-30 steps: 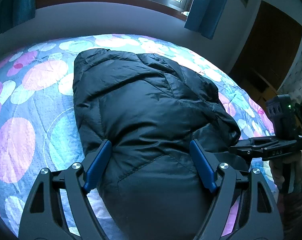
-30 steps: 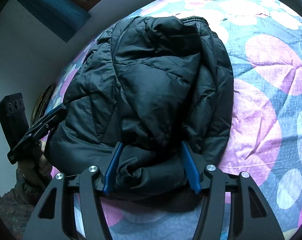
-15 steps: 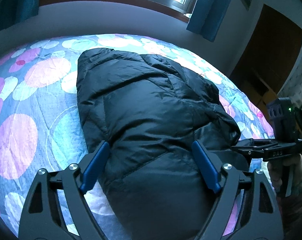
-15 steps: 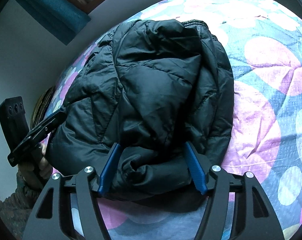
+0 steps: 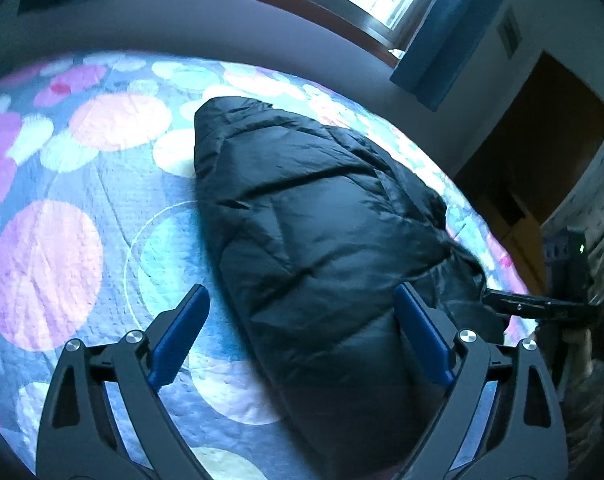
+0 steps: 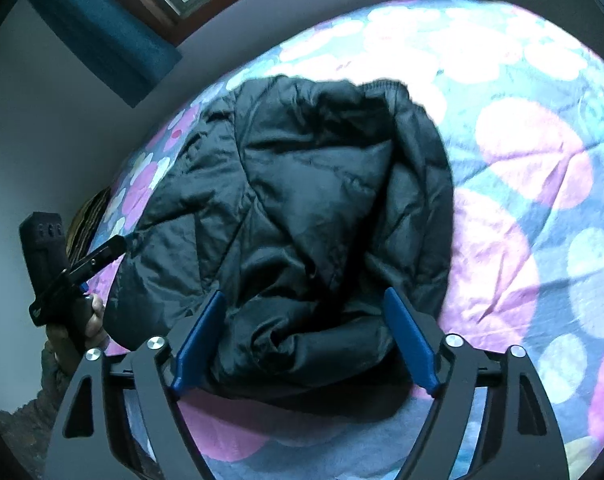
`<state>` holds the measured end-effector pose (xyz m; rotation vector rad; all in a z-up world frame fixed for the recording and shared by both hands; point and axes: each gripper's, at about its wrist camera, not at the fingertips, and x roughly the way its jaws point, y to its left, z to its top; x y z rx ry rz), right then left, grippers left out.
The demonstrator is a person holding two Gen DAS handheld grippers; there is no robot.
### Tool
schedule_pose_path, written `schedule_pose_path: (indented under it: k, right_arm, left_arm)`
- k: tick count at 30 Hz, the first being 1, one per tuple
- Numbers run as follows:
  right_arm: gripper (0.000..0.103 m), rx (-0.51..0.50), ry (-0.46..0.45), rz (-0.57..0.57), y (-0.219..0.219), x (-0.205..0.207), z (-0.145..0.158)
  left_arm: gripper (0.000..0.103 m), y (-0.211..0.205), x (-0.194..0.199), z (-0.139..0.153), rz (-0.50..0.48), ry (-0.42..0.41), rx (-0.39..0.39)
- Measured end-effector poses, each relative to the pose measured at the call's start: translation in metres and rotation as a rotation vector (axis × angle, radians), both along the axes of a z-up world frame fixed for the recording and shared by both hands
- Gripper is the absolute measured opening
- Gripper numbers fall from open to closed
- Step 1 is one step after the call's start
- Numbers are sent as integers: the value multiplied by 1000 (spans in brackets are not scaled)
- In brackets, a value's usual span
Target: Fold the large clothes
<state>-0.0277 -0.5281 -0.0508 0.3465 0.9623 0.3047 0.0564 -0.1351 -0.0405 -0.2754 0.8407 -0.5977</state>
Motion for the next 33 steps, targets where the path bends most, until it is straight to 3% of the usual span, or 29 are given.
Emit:
schedule_pose_path:
  k: [3,13,20,33]
  right_arm:
    - [85,-33,-14,-38,-8,6,2]
    - [87,210,27,-66,-48,51,-34]
    - [95,231,54,-46,-42,66,-51]
    - [95,219,47,5,-25,76,-56]
  left_arm:
    - [94,4,8,-6,-10,36,-59]
    - [98,-4,32,-28,-44,122,-177]
    - [100,-22,32,-27,-40,104,-140]
    - [100,-29,33,-26,-37,106,-124]
